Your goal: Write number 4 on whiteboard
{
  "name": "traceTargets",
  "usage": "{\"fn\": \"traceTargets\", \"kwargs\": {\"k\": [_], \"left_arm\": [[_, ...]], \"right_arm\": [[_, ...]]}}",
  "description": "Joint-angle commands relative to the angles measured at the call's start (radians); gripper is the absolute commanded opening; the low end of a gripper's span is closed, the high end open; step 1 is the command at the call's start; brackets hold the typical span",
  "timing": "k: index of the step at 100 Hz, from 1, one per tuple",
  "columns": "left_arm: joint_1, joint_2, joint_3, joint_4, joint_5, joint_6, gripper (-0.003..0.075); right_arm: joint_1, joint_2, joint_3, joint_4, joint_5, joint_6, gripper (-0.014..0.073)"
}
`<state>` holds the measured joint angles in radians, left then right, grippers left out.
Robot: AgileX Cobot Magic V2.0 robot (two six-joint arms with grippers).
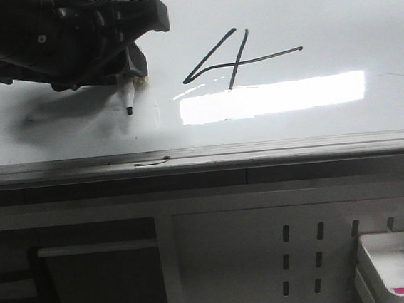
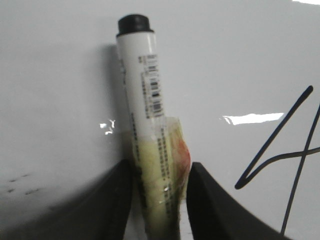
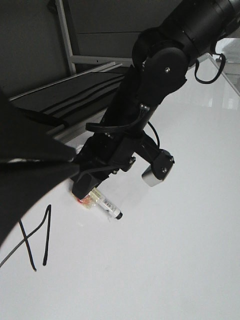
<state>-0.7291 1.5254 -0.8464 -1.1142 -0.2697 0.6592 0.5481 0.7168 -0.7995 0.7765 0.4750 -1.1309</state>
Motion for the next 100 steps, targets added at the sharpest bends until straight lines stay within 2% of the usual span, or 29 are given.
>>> {"fn": "traceTargets", "kwargs": {"k": [1,11,28,40,56,85,100], "left_arm": [[0.016,-0.005,-0.016,-0.019,-0.057,-0.009,0.0272],[0.016,-0.005,-0.016,-0.016,-0.057,-0.009,0.0293],[0.016,-0.005,-0.016,-0.016,-0.057,-0.009,0.0461],[0.016,-0.005,-0.016,-0.016,-0.057,-0.009,0.0525],[0.016,-0.022,-0.016,0.008,-0.055,-0.009,0.0559],[-0.009,-0.175,-0.016,0.048,-0.029,-0.009,0.0559],[-0.032,-0.271,-0.016,0.049,0.008,0.035,0.0558]], "right_arm": [[-0.008,-0.005,-0.025,0.03,-0.061,0.005,-0.0064],[-0.008,-0.005,-0.025,0.03,-0.061,0.005,-0.0064],[-0.008,-0.005,-0.025,0.03,-0.061,0.005,-0.0064],[-0.008,-0.005,-0.025,0.03,-0.061,0.005,-0.0064],[-0.008,-0.005,-0.025,0.03,-0.061,0.005,-0.0064],[-0.008,-0.005,-0.025,0.03,-0.061,0.005,-0.0064],[-0.008,-0.005,-0.025,0.03,-0.061,0.005,-0.0064]]}}
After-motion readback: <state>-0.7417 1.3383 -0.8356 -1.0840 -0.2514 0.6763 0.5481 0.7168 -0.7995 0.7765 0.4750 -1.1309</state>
